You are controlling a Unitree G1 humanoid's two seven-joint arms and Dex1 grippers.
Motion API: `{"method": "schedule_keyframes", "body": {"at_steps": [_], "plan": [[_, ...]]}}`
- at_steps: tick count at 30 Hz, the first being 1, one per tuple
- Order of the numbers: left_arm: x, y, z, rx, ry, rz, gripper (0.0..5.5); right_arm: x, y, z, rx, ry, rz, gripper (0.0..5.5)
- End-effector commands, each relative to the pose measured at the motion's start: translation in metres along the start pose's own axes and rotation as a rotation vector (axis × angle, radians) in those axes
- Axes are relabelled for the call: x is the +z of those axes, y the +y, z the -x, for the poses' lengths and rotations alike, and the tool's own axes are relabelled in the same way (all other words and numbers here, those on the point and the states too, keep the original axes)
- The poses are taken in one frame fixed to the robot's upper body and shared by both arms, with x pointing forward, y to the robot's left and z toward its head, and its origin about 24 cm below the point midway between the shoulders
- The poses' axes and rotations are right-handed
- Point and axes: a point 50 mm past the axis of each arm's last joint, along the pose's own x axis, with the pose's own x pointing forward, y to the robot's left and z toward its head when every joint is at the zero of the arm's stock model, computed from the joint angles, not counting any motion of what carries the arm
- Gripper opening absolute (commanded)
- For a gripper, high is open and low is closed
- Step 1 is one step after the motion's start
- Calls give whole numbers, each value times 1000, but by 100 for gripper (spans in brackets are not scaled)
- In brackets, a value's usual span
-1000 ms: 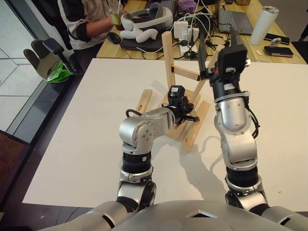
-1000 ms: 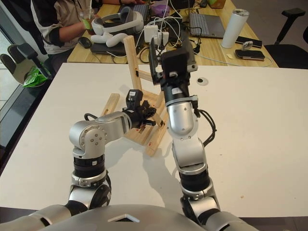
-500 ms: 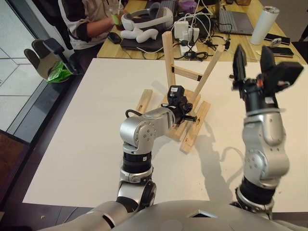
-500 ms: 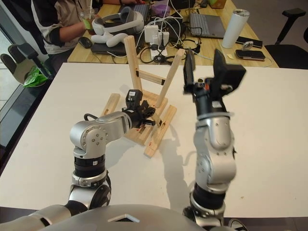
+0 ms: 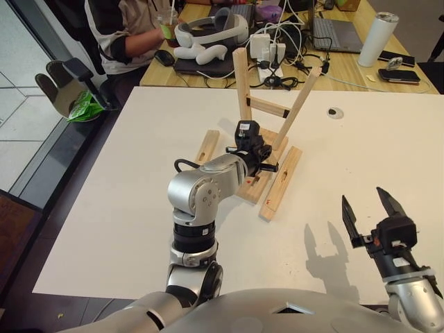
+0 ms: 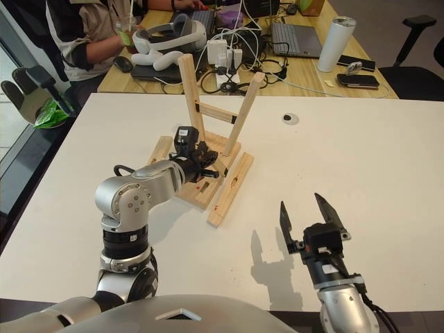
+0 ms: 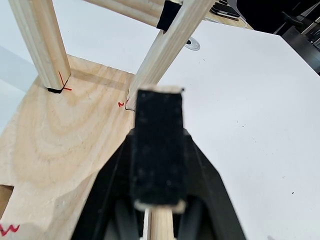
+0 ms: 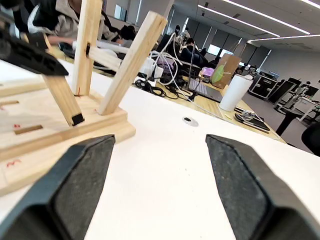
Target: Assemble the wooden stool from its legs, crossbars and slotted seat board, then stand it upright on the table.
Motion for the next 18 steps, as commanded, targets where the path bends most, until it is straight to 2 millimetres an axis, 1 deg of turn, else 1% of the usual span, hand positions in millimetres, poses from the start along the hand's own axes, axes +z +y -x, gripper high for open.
{"method": "schedule_keyframes", "body": {"at_steps": [1,3,5,7,12,18], "plan": [[-14,-7,-1,-35,28,39,41,-10,-3,-2,-94,15,20,339],[-13,-8,-2,-42,27,29,41,-8,0,-12,-92,-27,-37,339],[-12,-10,-4,-54,26,15,41,-9,2,-30,-88,-80,-91,339],[-12,-12,-5,-66,30,7,41,-11,2,-40,-81,-110,-96,339],[-13,-17,-5,-114,53,0,41,-23,1,-46,-122,-83,-112,339],[-22,-18,-7,-142,98,14,41,-22,2,-46,-122,-83,-114,339]]}}
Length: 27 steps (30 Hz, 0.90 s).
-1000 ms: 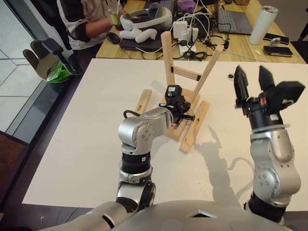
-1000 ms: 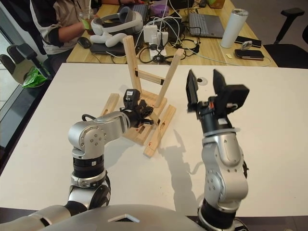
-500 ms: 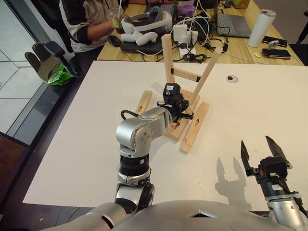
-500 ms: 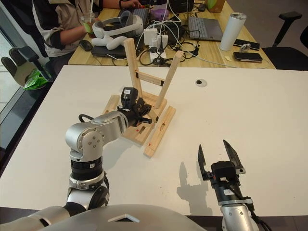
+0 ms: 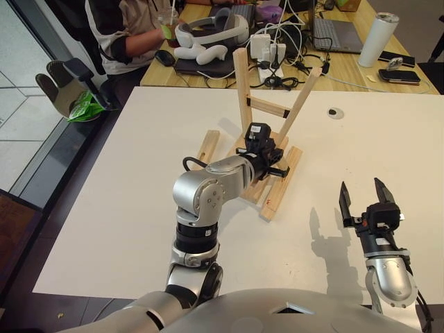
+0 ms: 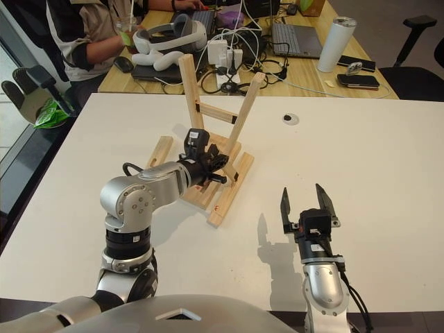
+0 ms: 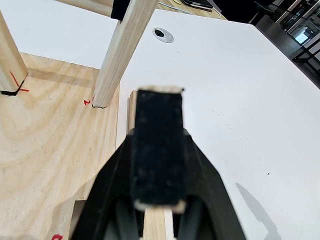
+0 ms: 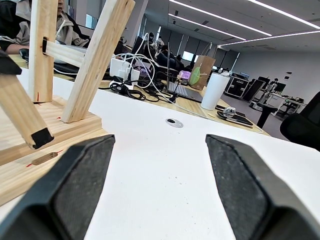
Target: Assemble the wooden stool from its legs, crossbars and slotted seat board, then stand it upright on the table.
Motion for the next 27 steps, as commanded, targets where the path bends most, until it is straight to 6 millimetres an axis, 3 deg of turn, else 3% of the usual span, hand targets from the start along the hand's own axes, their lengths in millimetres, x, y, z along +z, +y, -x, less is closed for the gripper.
{"method": "schedule_keyframes", "body": {"at_steps": [1,8,14,19,27], "plan": [[-19,-3,-6,-23,65,55,41,1,-1,-1,-9,-3,-2,339],[-19,8,-20,54,63,53,41,3,2,-1,1,-7,-9,339],[-16,1,-26,38,55,13,41,2,-1,-2,7,1,-3,339],[-29,-1,-18,-6,182,-128,41,0,-3,4,-23,24,10,339],[-11,14,4,-38,240,-393,41,-4,0,11,-70,44,16,339]]}}
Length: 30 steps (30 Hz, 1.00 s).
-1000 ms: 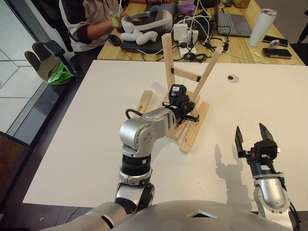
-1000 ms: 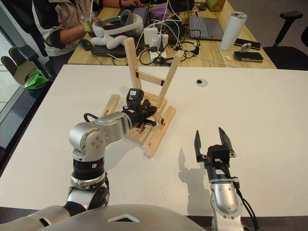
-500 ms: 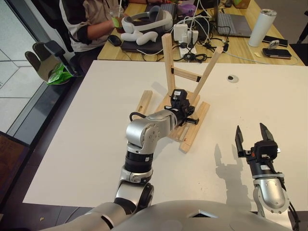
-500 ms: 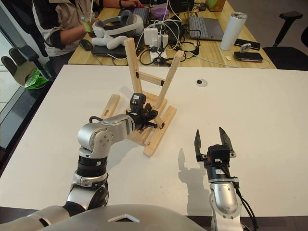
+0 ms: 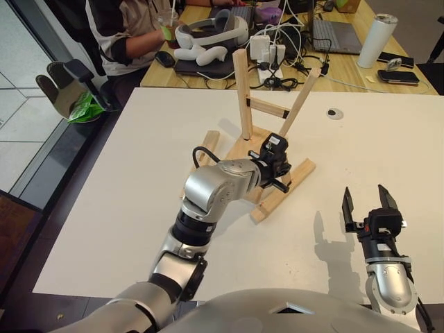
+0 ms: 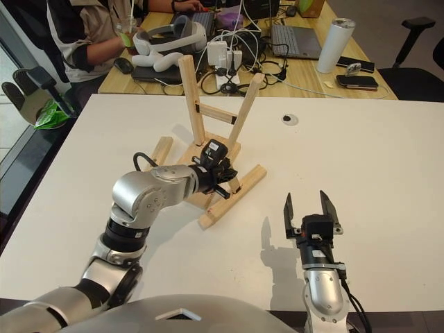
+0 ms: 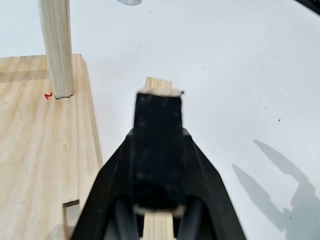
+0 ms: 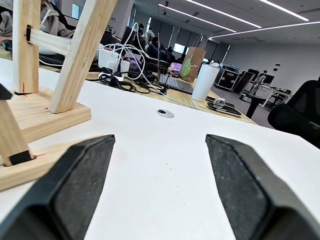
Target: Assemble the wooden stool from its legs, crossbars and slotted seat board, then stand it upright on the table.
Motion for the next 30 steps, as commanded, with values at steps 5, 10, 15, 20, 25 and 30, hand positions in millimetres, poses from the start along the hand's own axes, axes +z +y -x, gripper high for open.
{"method": "schedule_keyframes", "body": {"at_steps": [5,10,15,20,25,30], "plan": [[-21,3,36,-35,123,-177,41,-2,-2,6,-32,12,11,339],[-24,6,49,-14,106,-182,41,-5,-3,4,-27,11,15,339],[-20,2,48,-40,110,-214,41,-7,-4,0,-28,5,21,339],[-26,7,47,-75,171,-240,41,-8,-7,-4,-31,-1,27,339],[-32,10,47,-113,229,-291,41,-9,-6,-6,-41,-6,26,339],[-31,12,48,-121,242,-343,41,-8,-3,-6,-42,-13,25,339]]}}
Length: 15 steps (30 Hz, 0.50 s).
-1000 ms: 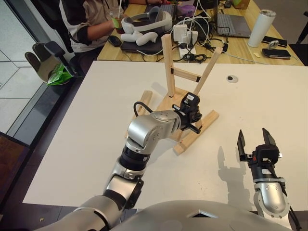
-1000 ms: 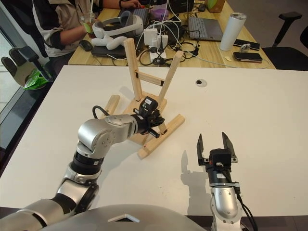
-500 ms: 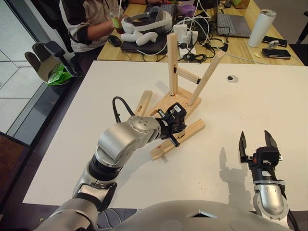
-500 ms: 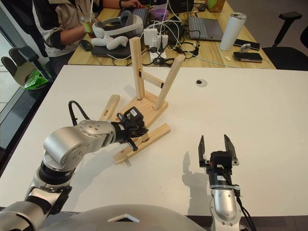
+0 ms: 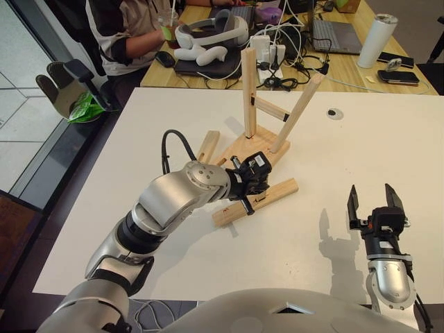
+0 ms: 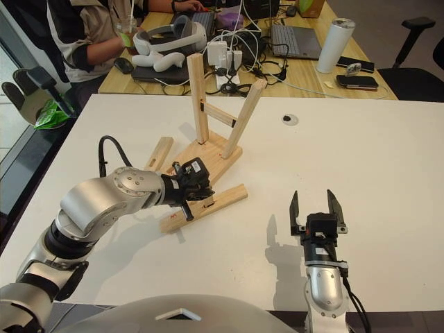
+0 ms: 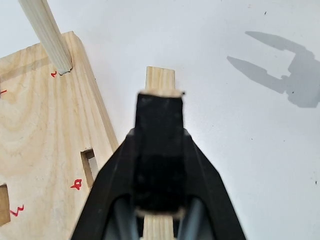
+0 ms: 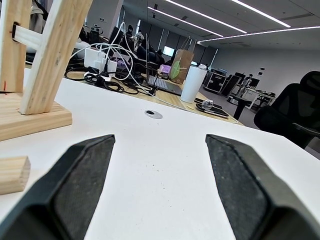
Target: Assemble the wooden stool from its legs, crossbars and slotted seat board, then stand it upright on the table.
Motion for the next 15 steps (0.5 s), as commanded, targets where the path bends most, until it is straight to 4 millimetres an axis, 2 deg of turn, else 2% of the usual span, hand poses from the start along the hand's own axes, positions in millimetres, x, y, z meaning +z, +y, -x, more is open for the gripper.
{"method": "schedule_keyframes", "body": {"at_steps": [1,7,14,15], "plan": [[-14,3,-3,-3,91,8,41,0,4,0,8,-2,1,339],[-13,2,-11,-22,99,-20,41,-1,6,-3,13,-3,1,339],[-2,9,-9,0,45,-19,41,-3,4,-5,15,-2,1,339],[-1,9,-8,2,36,-19,77,-3,4,-5,15,-2,1,339]]}}
